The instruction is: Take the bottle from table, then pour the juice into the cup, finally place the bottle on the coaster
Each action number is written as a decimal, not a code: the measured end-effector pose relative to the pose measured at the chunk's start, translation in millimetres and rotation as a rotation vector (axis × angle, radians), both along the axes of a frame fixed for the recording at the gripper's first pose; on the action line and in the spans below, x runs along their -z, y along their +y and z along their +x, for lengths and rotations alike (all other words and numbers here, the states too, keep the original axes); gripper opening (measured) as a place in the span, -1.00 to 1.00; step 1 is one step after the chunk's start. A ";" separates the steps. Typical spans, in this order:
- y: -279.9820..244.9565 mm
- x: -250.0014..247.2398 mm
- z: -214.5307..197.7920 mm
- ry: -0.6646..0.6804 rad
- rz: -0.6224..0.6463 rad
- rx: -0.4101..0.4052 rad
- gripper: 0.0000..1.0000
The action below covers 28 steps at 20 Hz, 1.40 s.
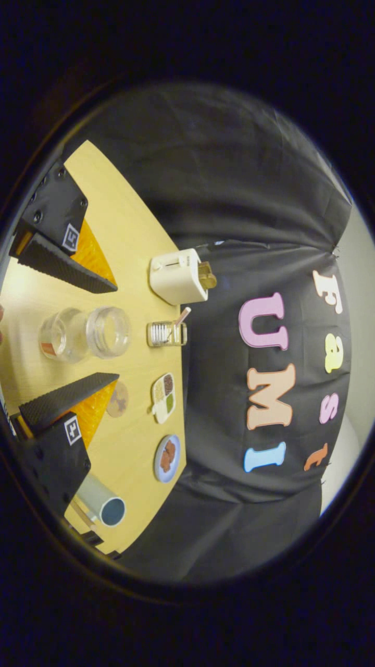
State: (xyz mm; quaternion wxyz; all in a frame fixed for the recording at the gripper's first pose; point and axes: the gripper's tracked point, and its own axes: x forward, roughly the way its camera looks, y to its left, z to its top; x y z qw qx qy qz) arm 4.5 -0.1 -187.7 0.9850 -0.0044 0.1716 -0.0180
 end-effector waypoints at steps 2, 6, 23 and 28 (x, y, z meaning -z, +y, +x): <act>-3.2 20.0 -3.5 0.042 0.003 0.006 0.94; -6.8 47.9 -7.9 0.105 0.000 0.008 0.94; -6.3 86.3 -11.6 0.239 0.072 0.001 0.53; -7.6 81.1 3.2 0.241 0.221 0.067 0.50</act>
